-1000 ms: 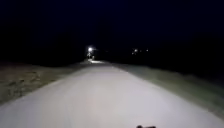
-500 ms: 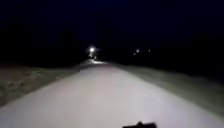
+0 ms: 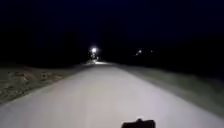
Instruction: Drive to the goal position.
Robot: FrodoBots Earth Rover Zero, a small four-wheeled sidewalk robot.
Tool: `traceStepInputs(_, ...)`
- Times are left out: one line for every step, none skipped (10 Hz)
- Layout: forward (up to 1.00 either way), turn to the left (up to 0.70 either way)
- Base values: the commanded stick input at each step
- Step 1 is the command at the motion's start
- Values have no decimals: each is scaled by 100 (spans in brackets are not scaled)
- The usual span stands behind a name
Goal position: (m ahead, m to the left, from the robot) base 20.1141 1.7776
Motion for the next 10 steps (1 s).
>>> traceStepInputs(100, 37)
traceStepInputs(100, 23)
traceStepInputs(100, 12)
traceStepInputs(100, 4)
traceStepInputs(100, 1)
traceStepInputs(100, 0)
traceStepInputs(100, 0)
traceStepInputs(100, 0)
traceStepInputs(100, 0)
traceStepInputs(100, 0)
